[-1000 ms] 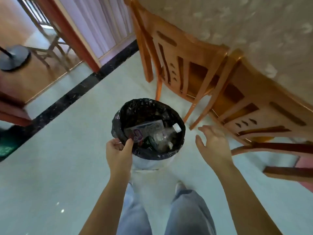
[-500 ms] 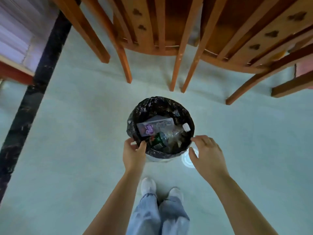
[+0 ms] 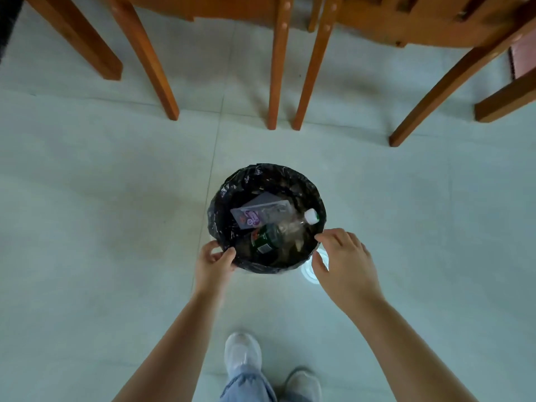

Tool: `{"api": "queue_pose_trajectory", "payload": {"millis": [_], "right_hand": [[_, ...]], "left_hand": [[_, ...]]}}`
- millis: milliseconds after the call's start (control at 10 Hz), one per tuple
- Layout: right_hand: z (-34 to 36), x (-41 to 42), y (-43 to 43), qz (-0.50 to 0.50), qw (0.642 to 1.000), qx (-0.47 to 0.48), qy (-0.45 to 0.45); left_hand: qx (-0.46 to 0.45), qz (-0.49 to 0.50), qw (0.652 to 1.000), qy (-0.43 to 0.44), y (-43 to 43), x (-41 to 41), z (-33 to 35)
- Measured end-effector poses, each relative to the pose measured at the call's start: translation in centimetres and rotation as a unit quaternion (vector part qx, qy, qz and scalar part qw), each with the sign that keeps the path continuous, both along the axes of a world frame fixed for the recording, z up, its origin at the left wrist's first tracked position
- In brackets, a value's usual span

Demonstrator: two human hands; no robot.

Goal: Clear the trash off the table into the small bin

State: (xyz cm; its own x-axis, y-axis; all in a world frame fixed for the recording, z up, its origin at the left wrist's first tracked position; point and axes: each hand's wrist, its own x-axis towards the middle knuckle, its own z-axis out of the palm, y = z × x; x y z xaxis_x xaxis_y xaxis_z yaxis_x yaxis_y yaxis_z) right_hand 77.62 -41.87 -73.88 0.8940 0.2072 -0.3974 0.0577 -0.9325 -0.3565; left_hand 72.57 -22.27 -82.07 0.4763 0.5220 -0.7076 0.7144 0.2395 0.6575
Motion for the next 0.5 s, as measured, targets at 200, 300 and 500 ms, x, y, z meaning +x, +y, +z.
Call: {"api": "queue_pose_trajectory", "payload": {"millis": [200,300,500], "right_hand": [[-4.2,-0.5,-0.4,-0.006,1.0,0.005,0.014],[-5.6,-0.6,-0.8,-0.011,1.0,-0.002,0.02],[-7.4,-1.1,-1.8,-0.015,0.999,-0.008,0.027]], "left_hand": [[-0.011,-0.001,1.0,-0.011,-1.1,1.2,-4.8],[-0.019,0.01,1.0,-0.014,-1.5,1.5,-6.5],[0.009,-0.032,0.999,-0.004,-1.6,0.2,-8.7]]}}
